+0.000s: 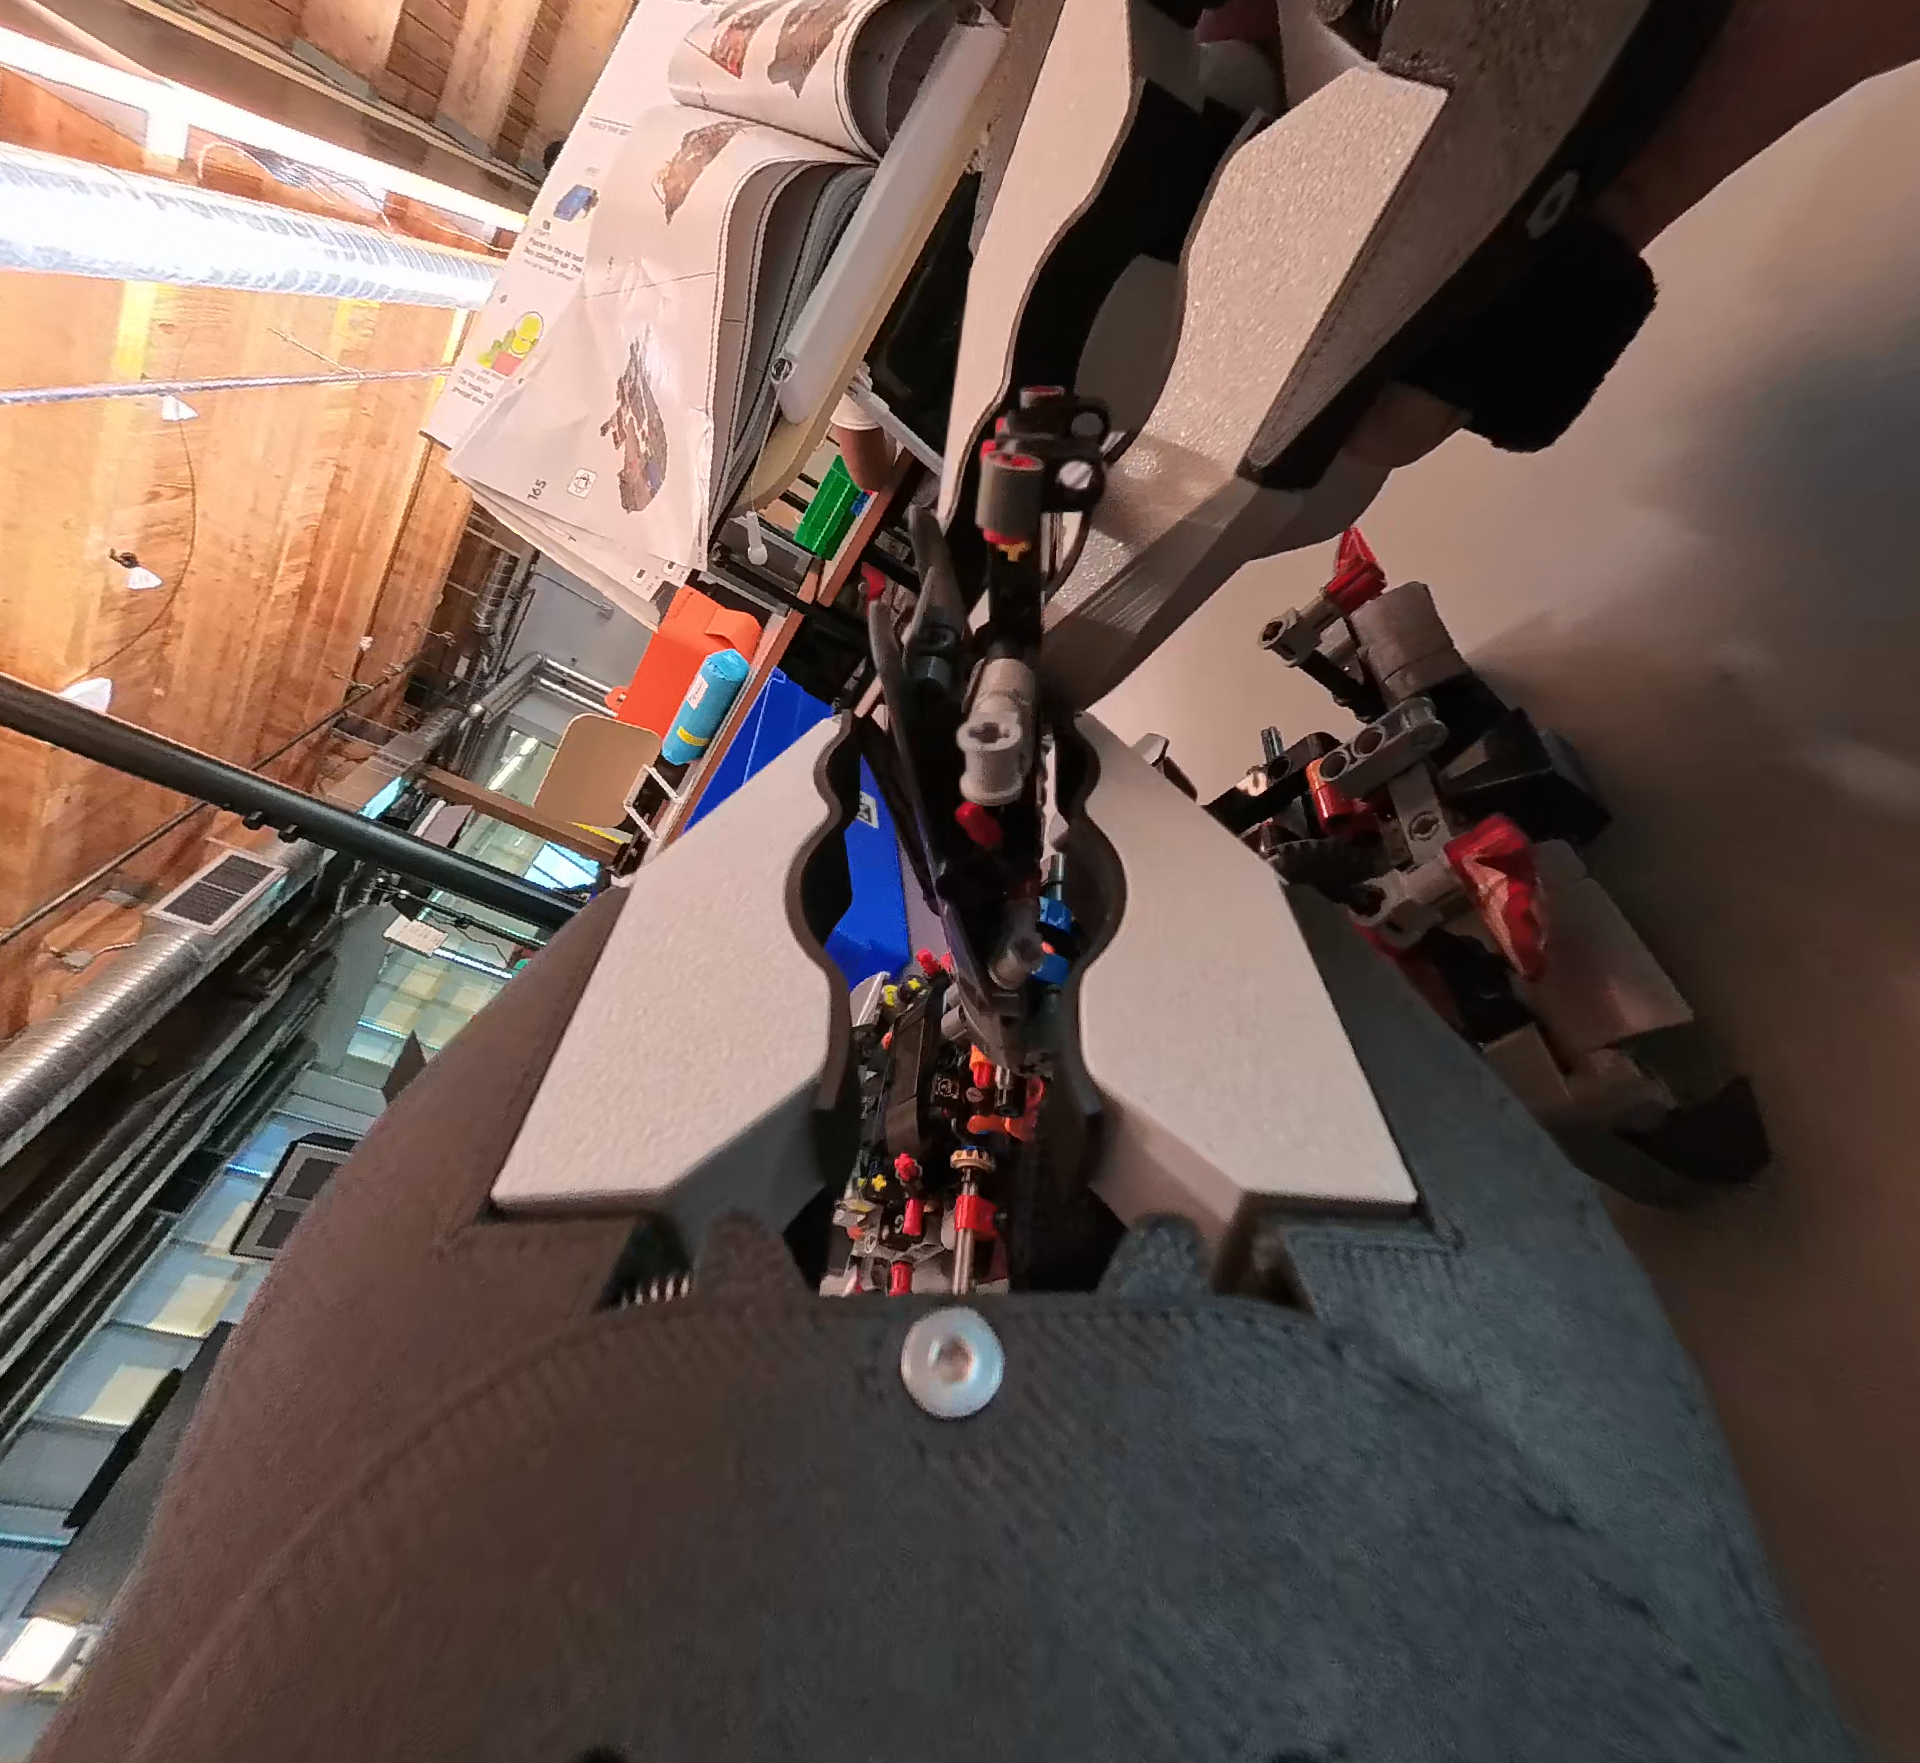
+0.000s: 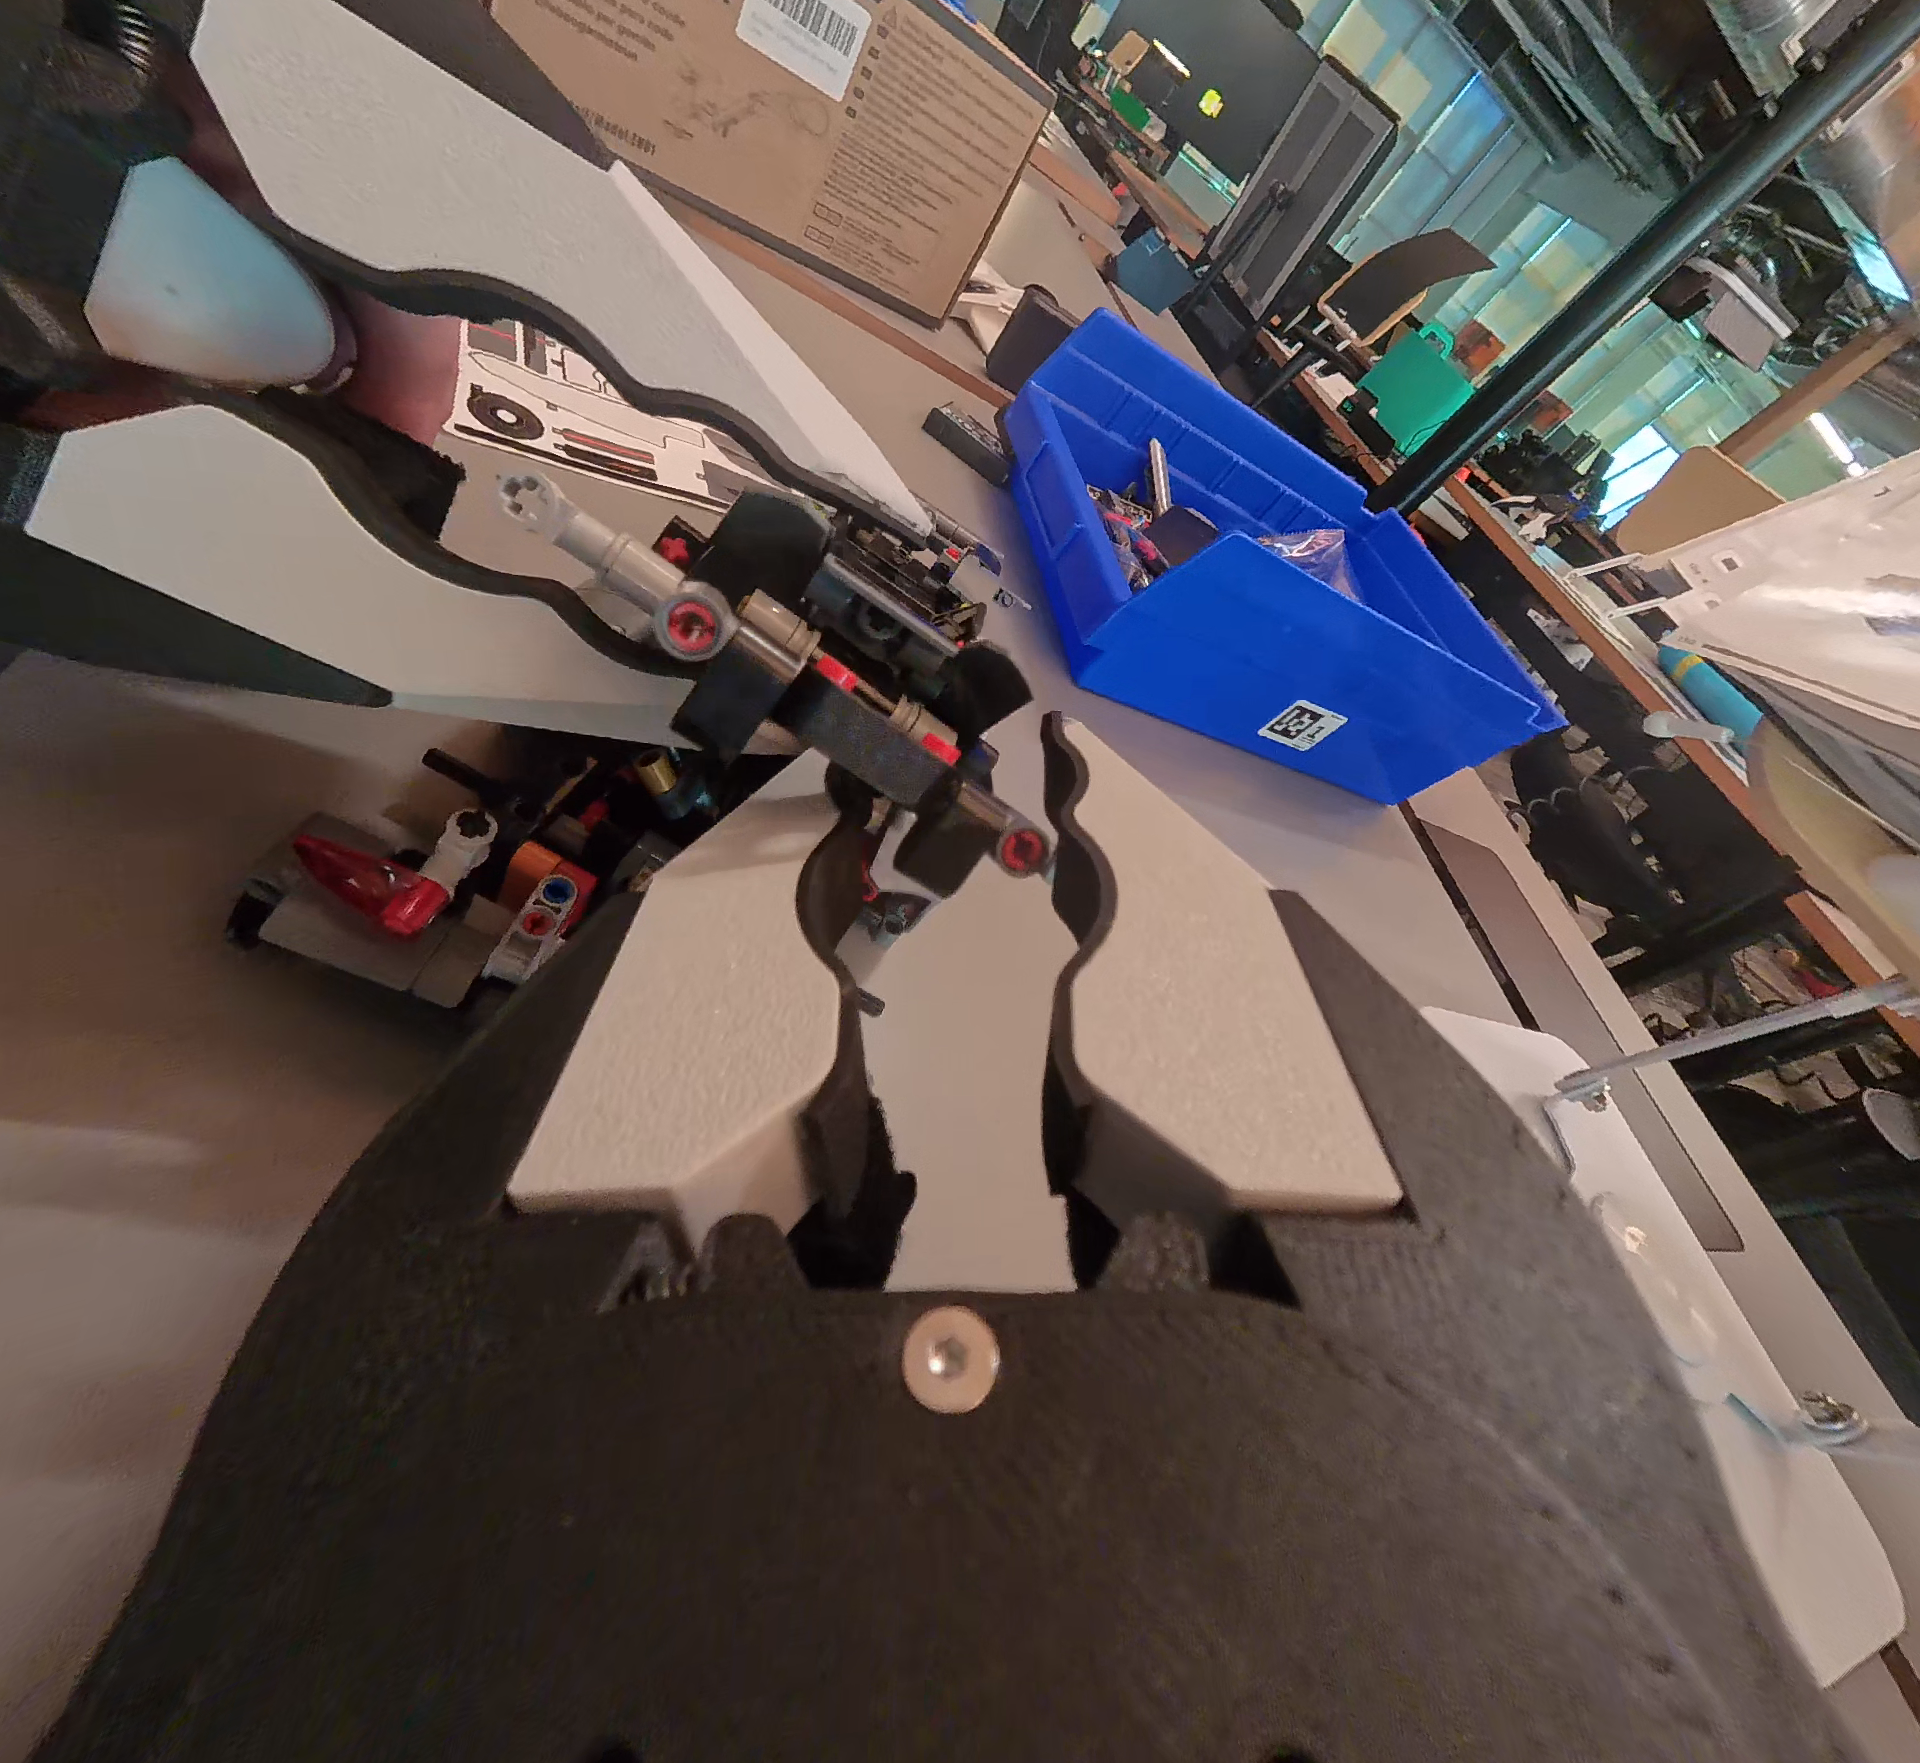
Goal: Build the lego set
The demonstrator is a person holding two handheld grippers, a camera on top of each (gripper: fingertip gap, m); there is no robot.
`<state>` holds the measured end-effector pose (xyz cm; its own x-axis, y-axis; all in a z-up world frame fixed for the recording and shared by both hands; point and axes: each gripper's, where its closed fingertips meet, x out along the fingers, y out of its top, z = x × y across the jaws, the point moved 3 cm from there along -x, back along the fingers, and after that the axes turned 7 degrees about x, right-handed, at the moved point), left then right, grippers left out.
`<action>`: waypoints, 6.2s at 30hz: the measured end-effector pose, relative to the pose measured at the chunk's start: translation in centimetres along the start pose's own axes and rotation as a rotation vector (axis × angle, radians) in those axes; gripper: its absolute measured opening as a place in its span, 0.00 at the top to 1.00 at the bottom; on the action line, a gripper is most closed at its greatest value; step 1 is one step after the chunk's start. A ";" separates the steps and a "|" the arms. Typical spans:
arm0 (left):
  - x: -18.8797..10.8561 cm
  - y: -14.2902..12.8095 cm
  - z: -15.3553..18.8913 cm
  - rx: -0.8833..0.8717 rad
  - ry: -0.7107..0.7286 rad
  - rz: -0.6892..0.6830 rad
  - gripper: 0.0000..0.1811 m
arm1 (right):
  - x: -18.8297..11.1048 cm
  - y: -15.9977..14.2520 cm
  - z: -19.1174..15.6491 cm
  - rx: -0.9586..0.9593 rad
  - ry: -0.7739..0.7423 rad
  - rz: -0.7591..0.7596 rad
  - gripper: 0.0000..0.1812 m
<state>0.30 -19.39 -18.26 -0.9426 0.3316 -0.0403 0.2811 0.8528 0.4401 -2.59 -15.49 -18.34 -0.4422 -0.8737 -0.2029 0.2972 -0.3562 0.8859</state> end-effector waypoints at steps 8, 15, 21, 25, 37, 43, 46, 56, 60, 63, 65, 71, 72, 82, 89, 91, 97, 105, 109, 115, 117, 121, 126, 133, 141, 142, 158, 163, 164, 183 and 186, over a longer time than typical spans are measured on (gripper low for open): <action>0.1 -0.1 -0.1 0.006 0.014 0.004 0.83 | 0.0 0.0 0.0 0.004 -0.009 0.002 0.84; 0.1 -0.3 0.2 0.008 0.007 0.002 0.79 | 0.1 -0.3 -0.1 0.002 0.001 -0.008 0.84; 0.2 -0.5 0.2 0.006 0.009 -0.002 0.79 | 0.2 -0.2 0.0 0.010 -0.011 -0.008 0.82; 0.1 -0.6 0.1 0.012 0.015 -0.003 0.82 | 0.3 -0.2 -0.2 0.018 -0.011 -0.004 0.84; 0.2 -0.6 0.1 -0.016 -0.002 -0.004 0.84 | 0.2 -0.1 -0.2 0.008 -0.013 0.003 0.86; 0.3 -0.7 -0.2 -0.062 -0.014 0.009 0.85 | -0.2 0.1 0.1 0.008 0.013 0.036 0.85; 0.4 -0.7 -0.4 -0.081 -0.024 0.016 0.85 | -0.5 0.2 0.3 0.019 0.032 0.063 0.85; 0.4 -1.1 -1.1 -0.203 -0.082 0.032 0.85 | -0.2 1.9 0.7 0.003 0.135 0.121 0.83; 0.4 -1.6 -1.5 -0.255 -0.095 0.044 0.86 | 0.5 2.3 0.7 -0.022 0.232 0.141 0.86; 0.5 -1.9 -1.6 -0.252 -0.091 0.039 0.86 | 1.1 2.1 0.6 -0.025 0.248 0.154 0.87; 0.5 -2.1 -1.6 -0.259 -0.094 0.046 0.86 | 1.2 2.1 0.6 -0.027 0.250 0.166 0.87; 0.6 -2.2 -1.5 -0.239 -0.091 0.051 0.85 | 1.7 1.8 0.5 -0.068 0.224 0.156 0.86; 0.5 -2.2 -1.5 -0.240 -0.092 0.052 0.85 | 1.8 1.8 0.5 -0.071 0.220 0.157 0.86; 0.6 -2.3 -1.5 -0.257 -0.085 0.070 0.85 | 1.9 1.6 0.4 -0.065 0.201 0.167 0.87; 0.7 -2.4 -1.5 -0.245 -0.081 0.073 0.84 | 1.9 1.5 0.4 -0.066 0.207 0.166 0.89; 0.7 -2.5 -1.5 -0.237 -0.083 0.067 0.83 | 2.0 1.4 0.4 -0.068 0.206 0.164 0.89; 0.7 -2.4 -1.2 -0.255 -0.109 0.065 0.77 | 2.2 1.4 0.4 -0.072 0.193 0.161 0.89; 0.7 -2.3 -1.4 -0.276 -0.127 0.062 0.77 | 2.4 1.3 0.2 -0.076 0.182 0.158 0.86; 0.7 -2.4 -1.3 -0.271 -0.133 0.058 0.77 | 2.4 1.2 0.2 -0.076 0.185 0.153 0.86; 0.8 -2.6 -1.2 -0.261 -0.124 0.048 0.78 | 2.6 1.1 0.2 -0.069 0.177 0.142 0.86; 0.8 -2.6 -1.3 -0.254 -0.122 0.045 0.78 | 2.7 1.1 0.3 -0.064 0.171 0.141 0.86; 0.8 -2.7 -1.3 -0.246 -0.120 0.043 0.79 | 2.7 1.1 0.3 -0.058 0.164 0.142 0.86; 0.7 -2.8 -1.5 -0.224 -0.109 0.038 0.83 | 2.8 1.3 0.3 -0.053 0.158 0.146 0.87; 0.7 -2.9 -1.5 -0.220 -0.112 0.045 0.84 | 2.8 1.3 0.3 -0.051 0.148 0.150 0.87; 0.6 -2.9 -1.6 -0.241 -0.142 0.073 0.84 | 2.8 1.5 0.1 -0.050 0.148 0.152 0.87; 0.5 -2.9 -1.6 -0.245 -0.147 0.079 0.84 | 2.8 1.6 0.1 -0.056 0.147 0.150 0.87; 0.3 -3.0 -1.8 -0.276 -0.157 0.117 0.85 | 2.7 1.8 0.0 -0.056 0.179 0.160 0.88; 0.3 -2.9 -1.7 -0.283 -0.163 0.122 0.85 | 2.6 1.6 0.1 -0.048 0.199 0.170 0.89; 0.4 -2.9 -1.7 -0.289 -0.163 0.122 0.85 | 2.5 1.6 0.1 -0.044 0.202 0.172 0.89; 0.2 -2.7 -1.7 -0.293 -0.216 0.144 0.86 | 2.5 1.7 0.0 -0.042 0.216 0.166 0.89; 0.3 -2.7 -1.7 -0.261 -0.239 0.131 0.85 | 2.5 1.6 0.1 -0.051 0.212 0.163 0.89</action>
<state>-1.01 -22.29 -17.92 -0.8245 0.5419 -0.1632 0.3117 0.6755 0.6682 -3.24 -18.21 -17.38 -0.1992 -0.9689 -0.1469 0.3945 -0.2165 0.8930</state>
